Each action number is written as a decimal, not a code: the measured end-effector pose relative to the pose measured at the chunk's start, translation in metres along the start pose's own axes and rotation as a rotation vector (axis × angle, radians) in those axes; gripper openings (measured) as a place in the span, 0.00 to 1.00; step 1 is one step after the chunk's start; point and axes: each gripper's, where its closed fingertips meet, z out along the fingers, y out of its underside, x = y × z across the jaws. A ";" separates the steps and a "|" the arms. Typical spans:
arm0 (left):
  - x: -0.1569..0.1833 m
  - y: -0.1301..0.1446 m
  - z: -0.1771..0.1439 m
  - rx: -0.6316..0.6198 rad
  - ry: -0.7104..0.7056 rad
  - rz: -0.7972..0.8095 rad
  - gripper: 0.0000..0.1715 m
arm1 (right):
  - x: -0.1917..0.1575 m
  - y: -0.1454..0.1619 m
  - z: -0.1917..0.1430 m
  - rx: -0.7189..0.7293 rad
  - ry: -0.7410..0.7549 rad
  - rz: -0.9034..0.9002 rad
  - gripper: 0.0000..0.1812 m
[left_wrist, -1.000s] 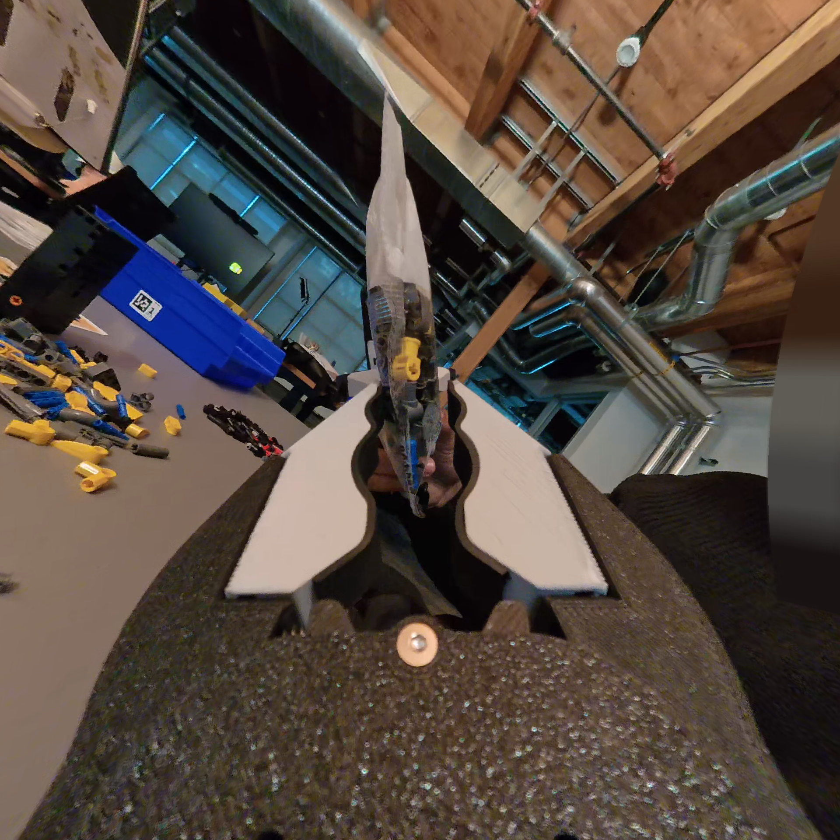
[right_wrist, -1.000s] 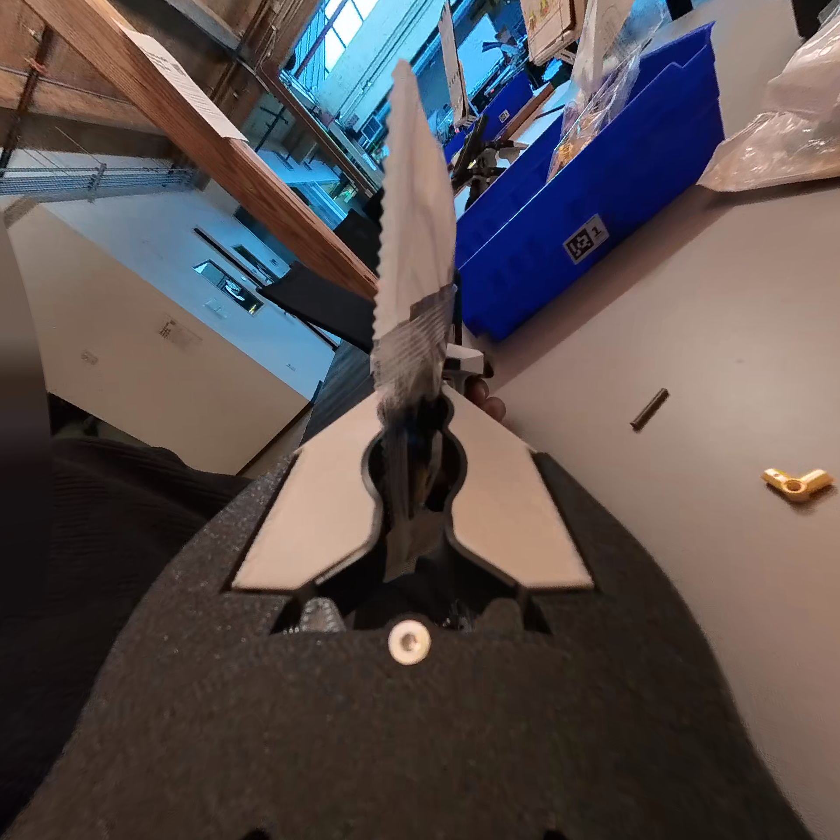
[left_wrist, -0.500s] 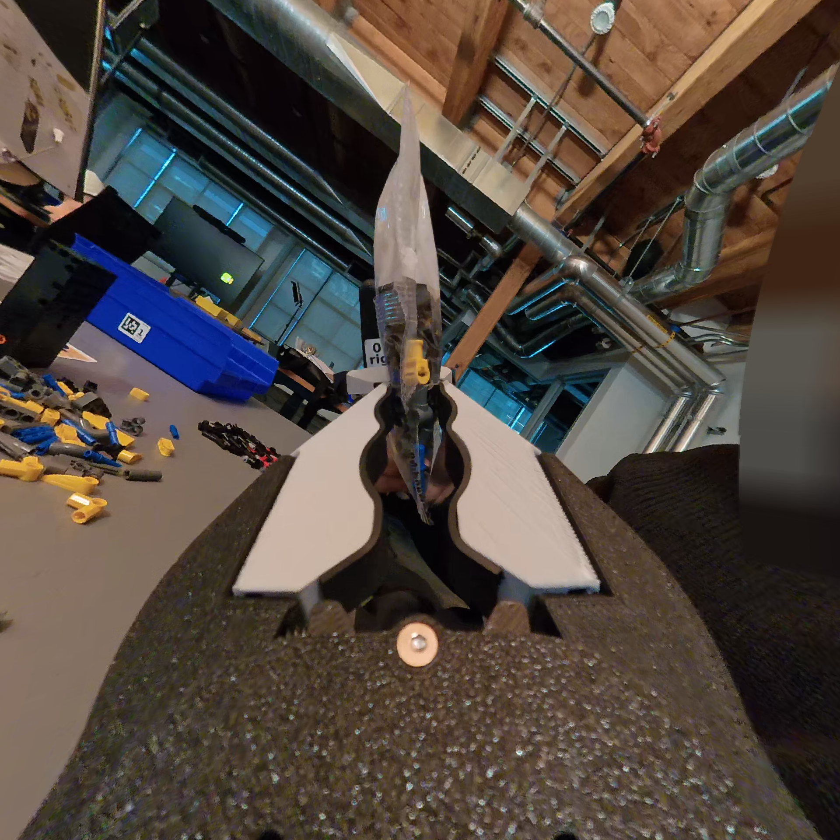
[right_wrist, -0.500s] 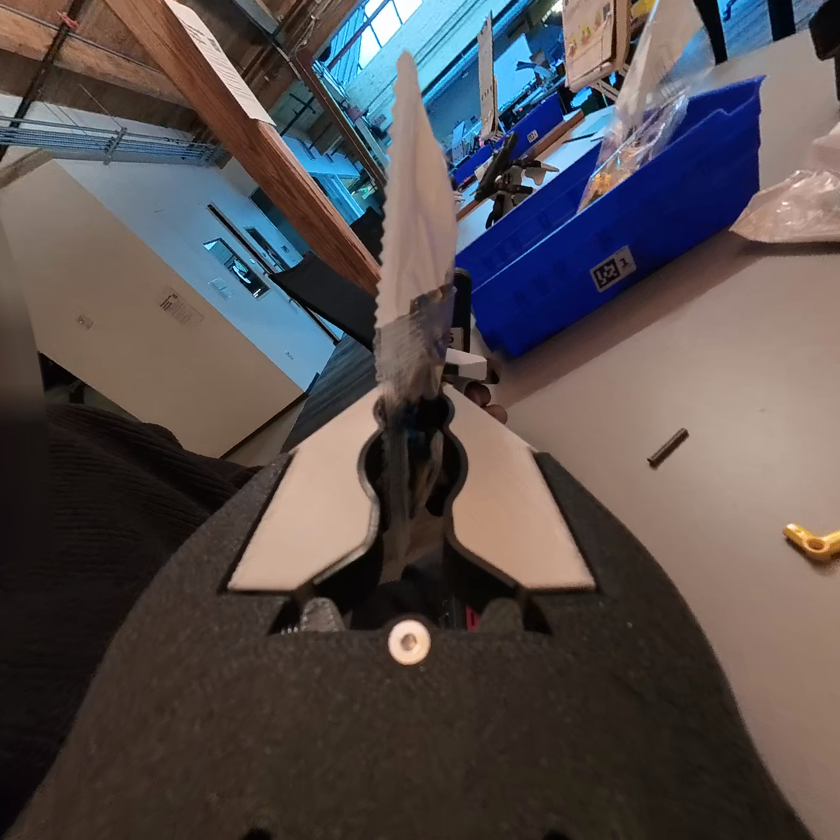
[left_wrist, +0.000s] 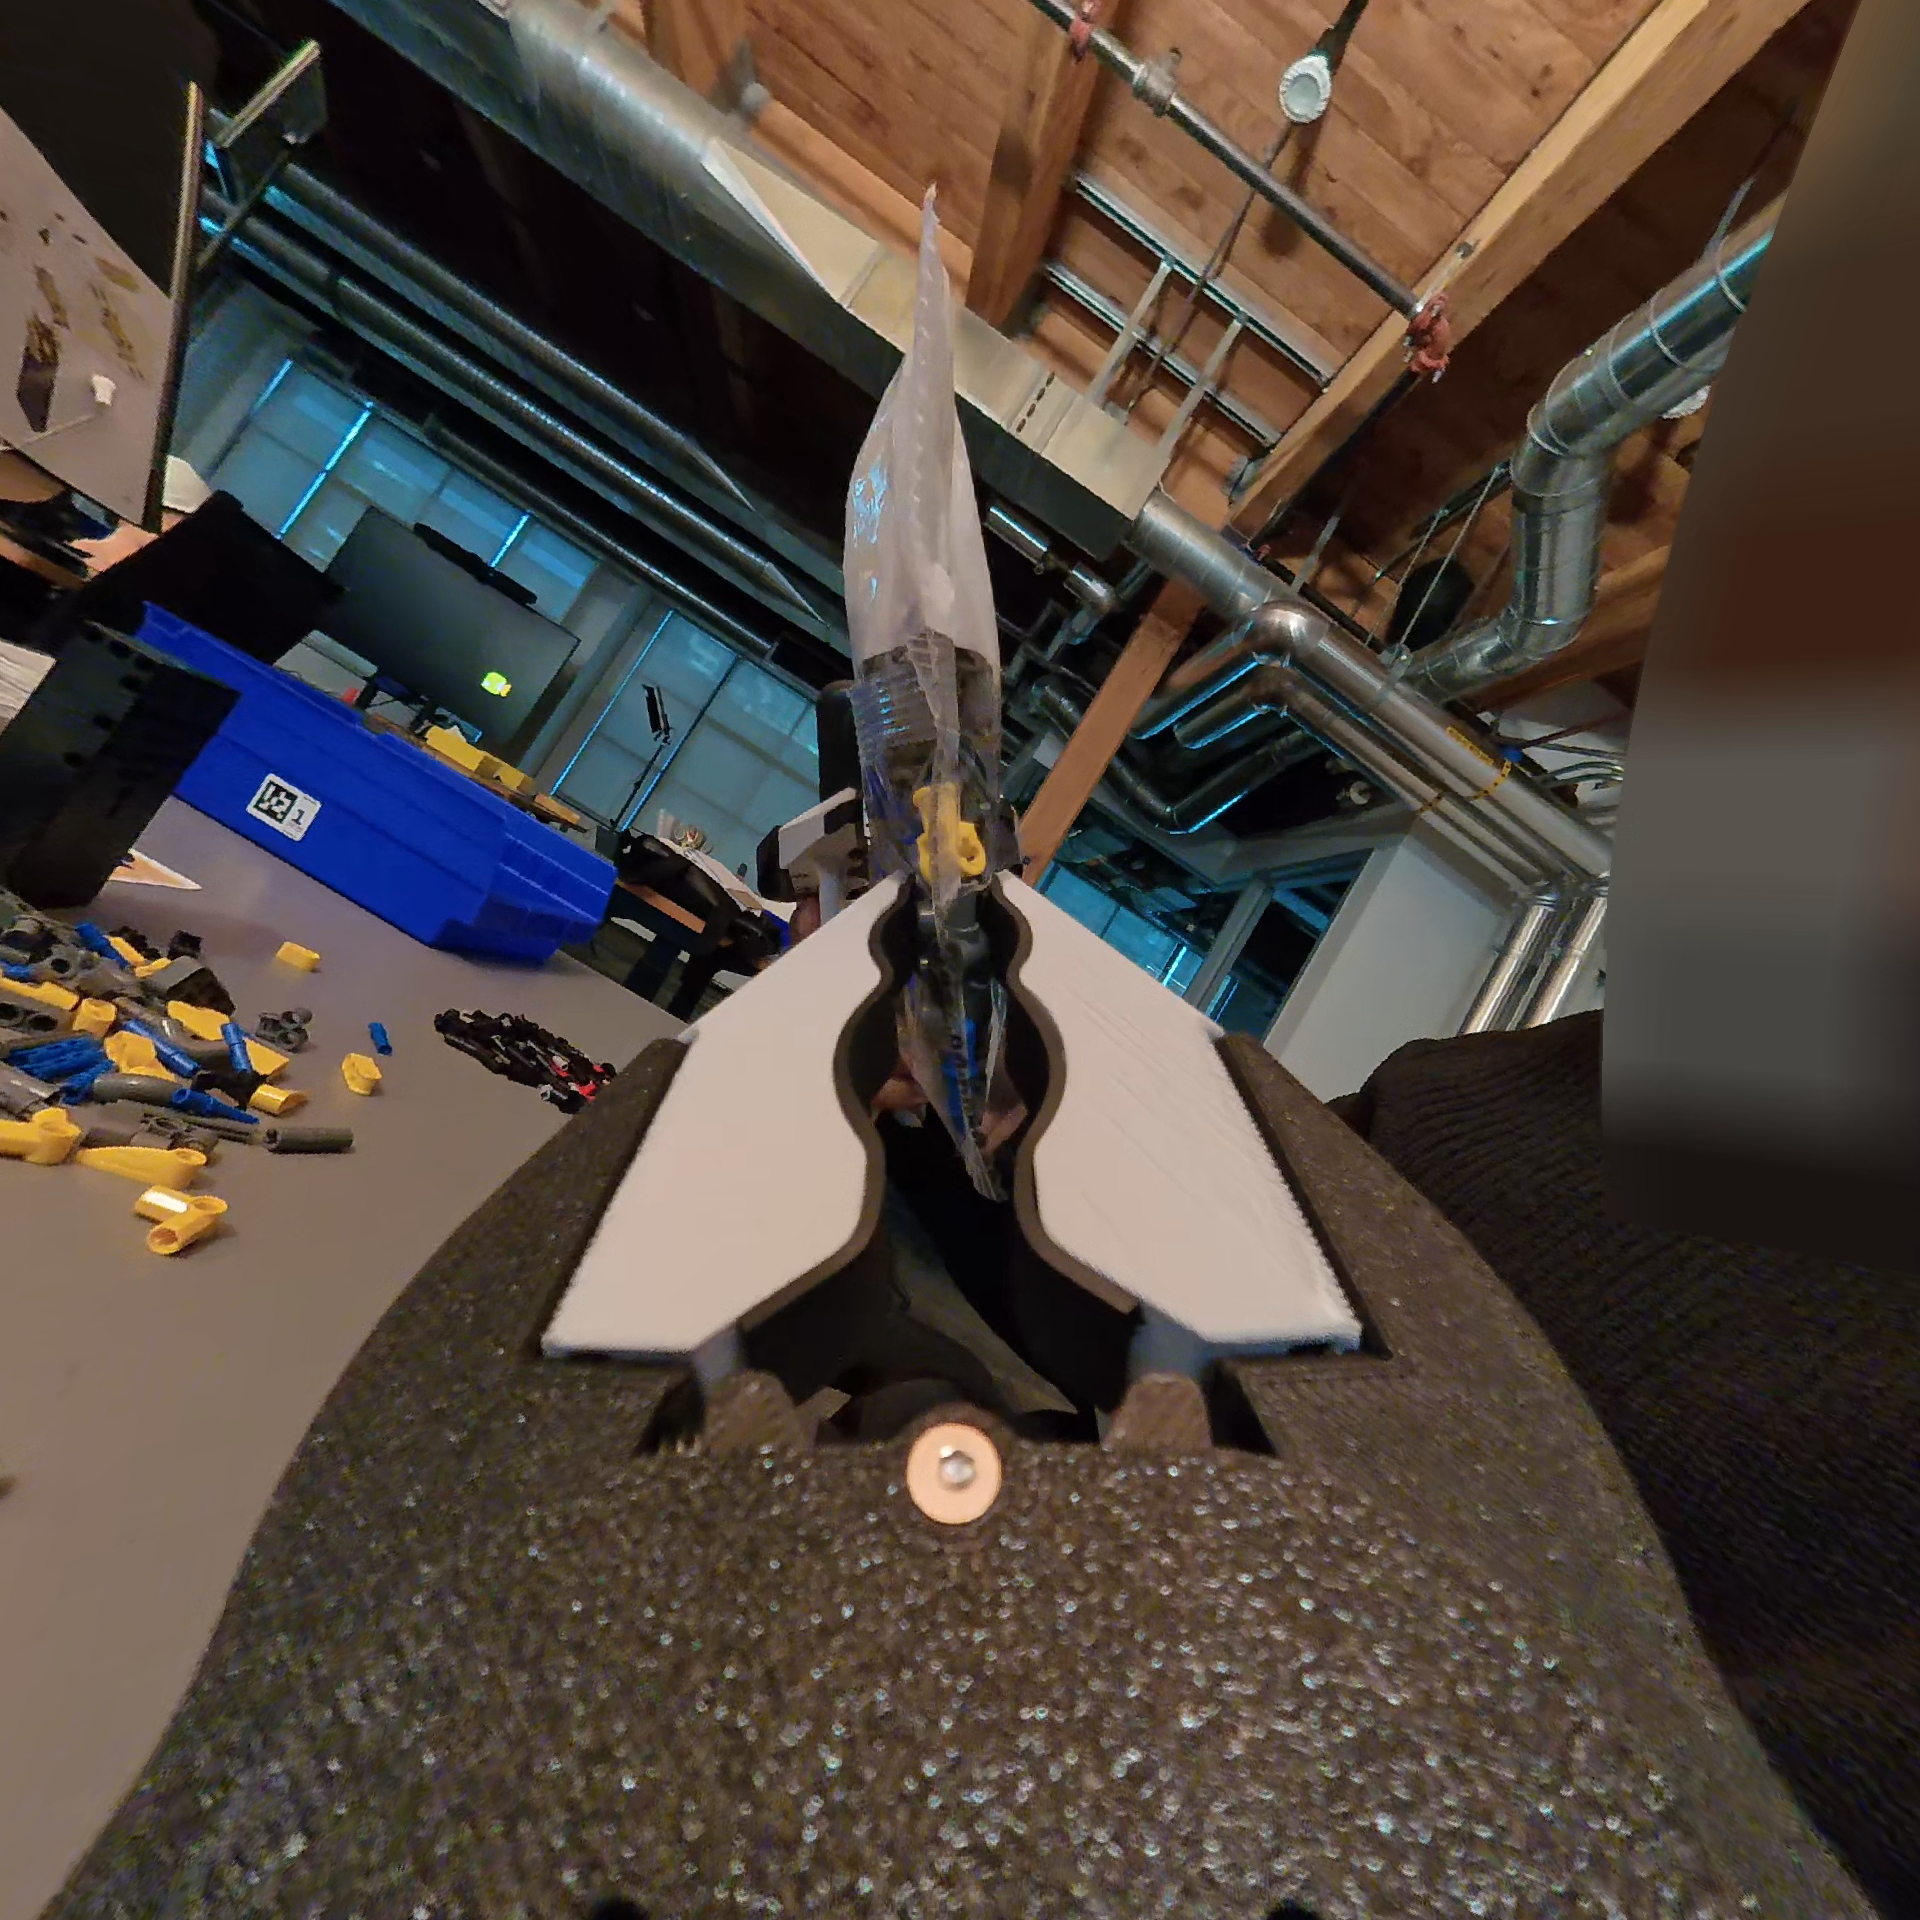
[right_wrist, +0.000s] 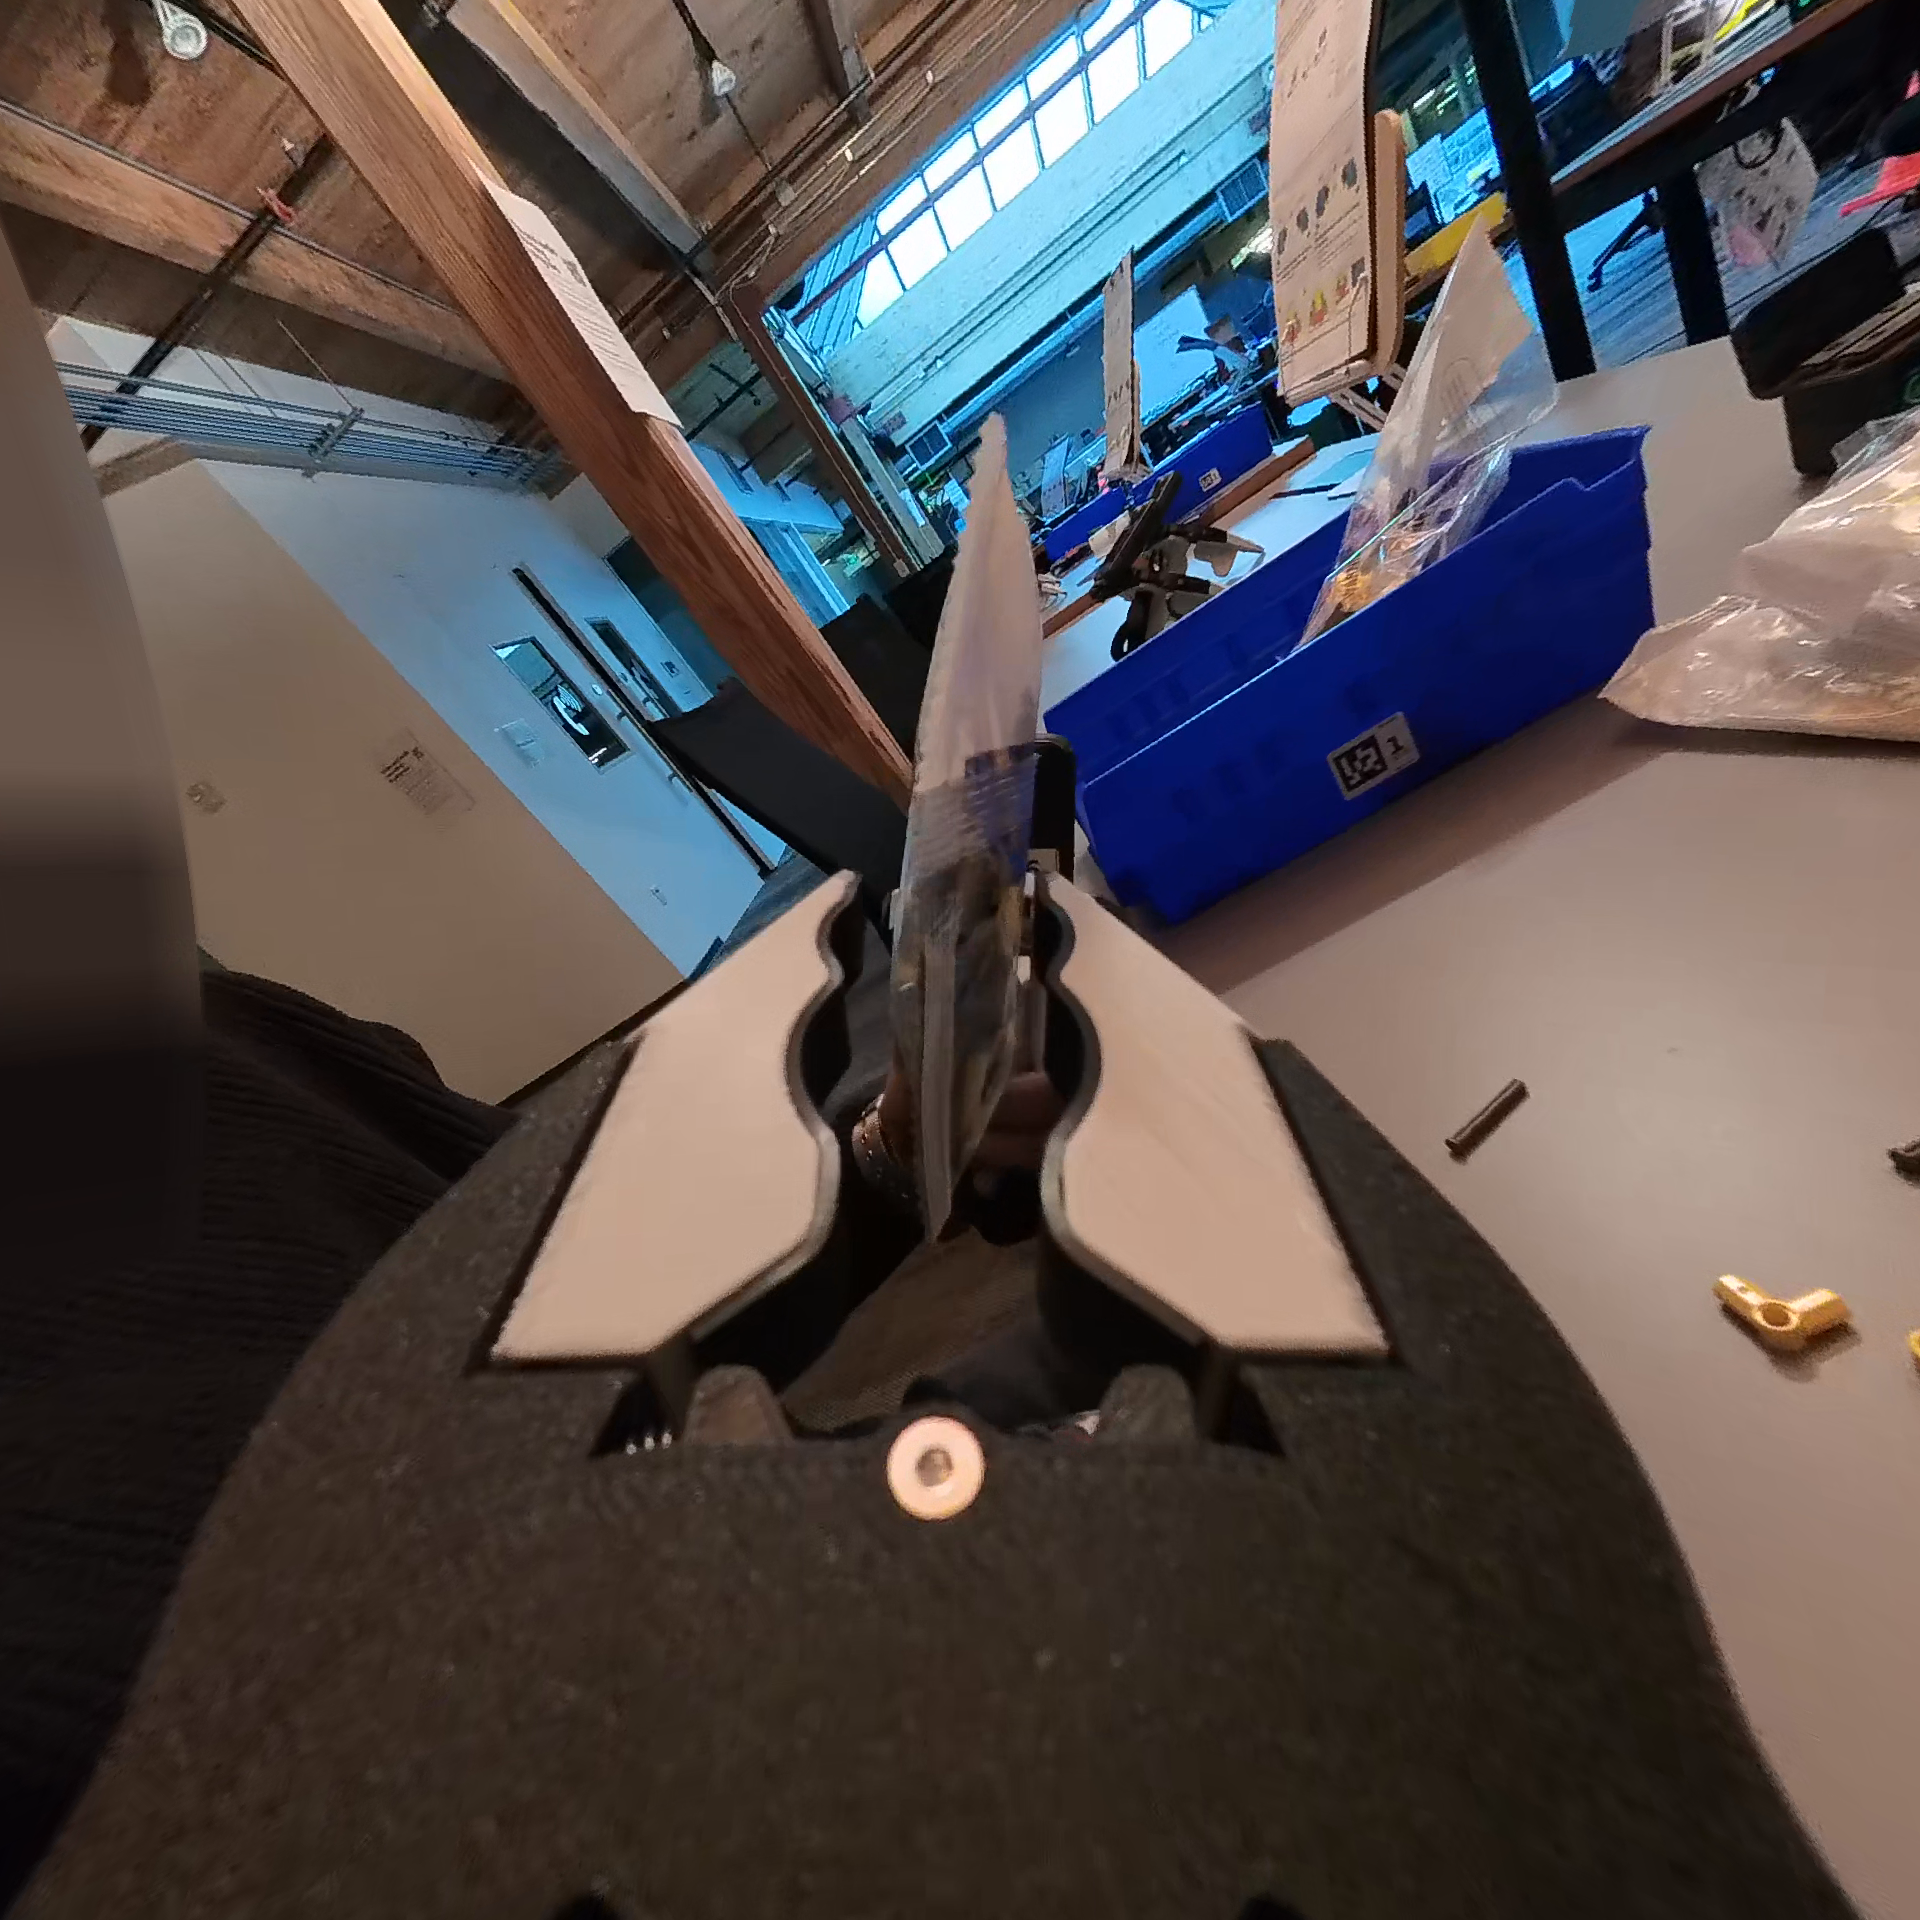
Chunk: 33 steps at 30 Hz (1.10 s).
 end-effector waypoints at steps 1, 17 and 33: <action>0.000 0.000 0.000 0.001 0.001 -0.002 0.06 | 0.000 0.001 0.000 -0.003 0.001 0.000 0.17; -0.004 0.004 0.003 0.018 0.006 -0.044 0.08 | 0.002 0.022 0.008 -0.136 0.022 0.039 0.07; -0.007 0.015 0.009 -0.042 -0.030 -0.016 0.09 | 0.005 0.029 0.014 -0.172 0.065 0.008 0.07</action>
